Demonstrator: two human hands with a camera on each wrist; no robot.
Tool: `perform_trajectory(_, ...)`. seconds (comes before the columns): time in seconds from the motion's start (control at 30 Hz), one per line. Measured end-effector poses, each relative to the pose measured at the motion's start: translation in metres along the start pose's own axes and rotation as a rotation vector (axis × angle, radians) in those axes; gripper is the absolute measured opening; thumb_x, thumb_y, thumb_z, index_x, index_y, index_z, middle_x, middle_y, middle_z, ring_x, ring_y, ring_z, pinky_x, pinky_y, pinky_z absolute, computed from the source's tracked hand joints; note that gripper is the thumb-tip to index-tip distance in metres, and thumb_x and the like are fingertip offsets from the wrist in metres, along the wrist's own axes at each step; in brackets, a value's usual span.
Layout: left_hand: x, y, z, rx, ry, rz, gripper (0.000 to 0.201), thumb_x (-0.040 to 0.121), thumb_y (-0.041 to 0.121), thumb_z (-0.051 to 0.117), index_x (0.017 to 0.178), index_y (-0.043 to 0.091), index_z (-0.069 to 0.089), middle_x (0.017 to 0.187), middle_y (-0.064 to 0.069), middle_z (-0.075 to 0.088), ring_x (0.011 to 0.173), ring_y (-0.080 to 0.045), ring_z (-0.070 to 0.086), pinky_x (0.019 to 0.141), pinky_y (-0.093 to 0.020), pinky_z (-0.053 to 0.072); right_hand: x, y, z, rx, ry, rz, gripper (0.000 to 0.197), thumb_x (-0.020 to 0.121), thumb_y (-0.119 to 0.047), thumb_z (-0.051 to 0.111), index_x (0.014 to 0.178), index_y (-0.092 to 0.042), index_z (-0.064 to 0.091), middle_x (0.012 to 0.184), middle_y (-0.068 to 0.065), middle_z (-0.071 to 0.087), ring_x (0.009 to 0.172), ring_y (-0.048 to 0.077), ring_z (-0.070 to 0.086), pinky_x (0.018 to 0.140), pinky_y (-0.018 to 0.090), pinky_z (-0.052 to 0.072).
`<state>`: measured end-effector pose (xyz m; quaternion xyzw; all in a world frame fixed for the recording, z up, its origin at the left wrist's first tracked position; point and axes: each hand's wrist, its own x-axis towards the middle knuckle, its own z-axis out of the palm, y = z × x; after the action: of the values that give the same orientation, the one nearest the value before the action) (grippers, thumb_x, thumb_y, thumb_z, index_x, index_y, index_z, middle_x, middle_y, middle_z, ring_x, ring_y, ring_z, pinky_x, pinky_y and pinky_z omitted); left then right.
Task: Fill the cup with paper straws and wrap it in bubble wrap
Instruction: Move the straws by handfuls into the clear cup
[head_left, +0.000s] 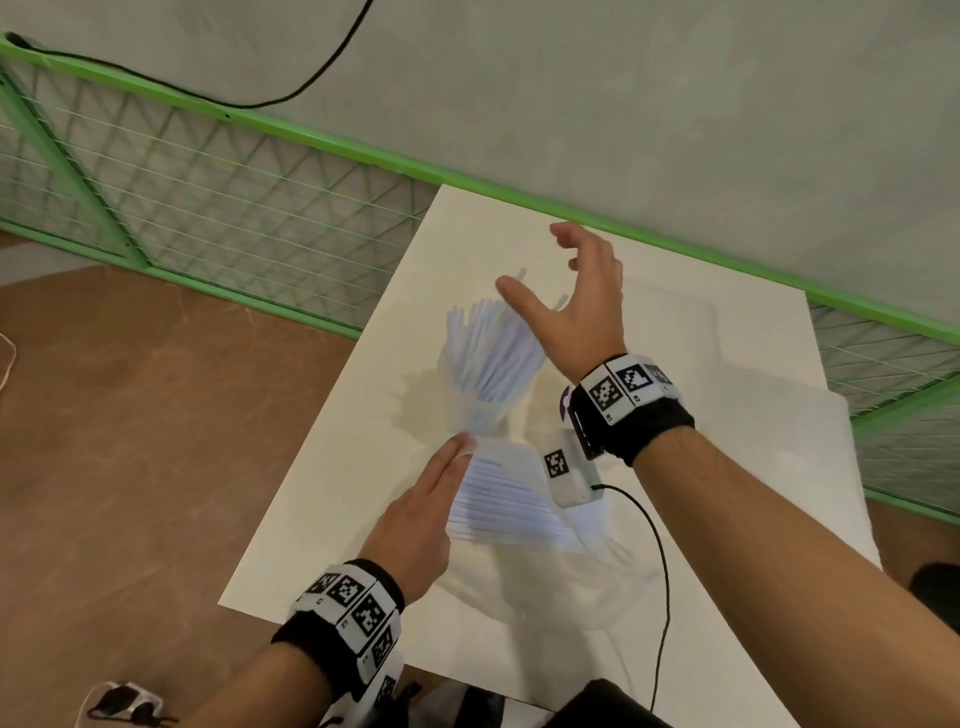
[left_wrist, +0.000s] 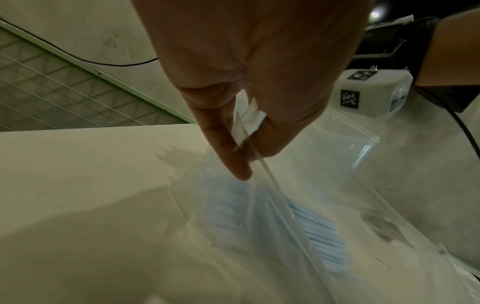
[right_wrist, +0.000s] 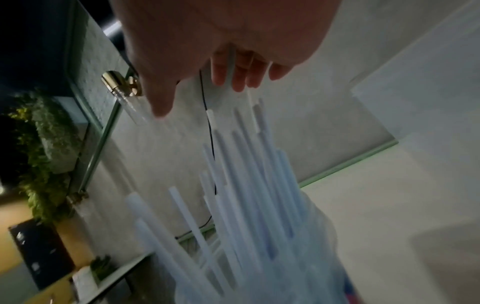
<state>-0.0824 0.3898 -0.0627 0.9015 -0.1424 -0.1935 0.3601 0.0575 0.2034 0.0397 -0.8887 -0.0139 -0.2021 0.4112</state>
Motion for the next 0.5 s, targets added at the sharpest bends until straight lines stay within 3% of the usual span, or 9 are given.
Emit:
perform_trajectory(0.07,0.0,0.0,0.001,0.0,-0.006,-0.003,0.1,0.079,-0.015,0.045,0.155,0.036,0.005,0.157,0.033,-0.011,0.109,-0.016,0.061,0.082,-0.033,0.053,-0.009,0.003,0.003,-0.106,-0.082,-0.039,0.067,0.084,-0.065,0.049,0.137,-0.023,0.044,0.139,-0.004,0.048,0.13,0.018,0.04,0.107,0.045,0.033)
perform_trajectory(0.2,0.0,-0.002,0.003,-0.012,-0.005,-0.001,0.101,0.078,-0.016,0.045,0.154,0.038,0.006,0.156,0.035,-0.012,0.106,-0.02,0.064,0.081,-0.036,0.055,-0.037,0.01,0.016,-0.393,-0.454,-0.142,0.085,0.085,-0.075,0.024,0.149,-0.019,0.031,0.154,-0.002,0.036,0.146,0.016,0.022,0.115,0.047,0.019)
perform_trajectory(0.37,0.0,-0.005,0.003,-0.018,-0.002,0.003,0.102,0.079,-0.016,0.045,0.155,0.039,0.004,0.155,0.036,-0.013,0.109,-0.019,0.063,0.083,-0.035,0.055,-0.042,0.014,0.021,-0.35,-0.322,-0.105,0.094,0.08,-0.076,0.042,0.153,-0.022,0.021,0.16,-0.007,0.022,0.15,0.017,0.009,0.116,0.043,0.015)
perform_trajectory(0.5,-0.001,-0.006,0.002,-0.017,0.0,0.027,0.103,0.076,-0.018,0.041,0.155,0.037,0.004,0.157,0.032,-0.011,0.122,-0.014,0.055,0.09,-0.032,0.052,-0.042,0.017,0.034,-0.39,-0.402,-0.098,0.101,0.076,-0.079,0.052,0.153,-0.024,0.019,0.161,-0.008,0.021,0.15,0.019,0.01,0.117,0.05,0.023)
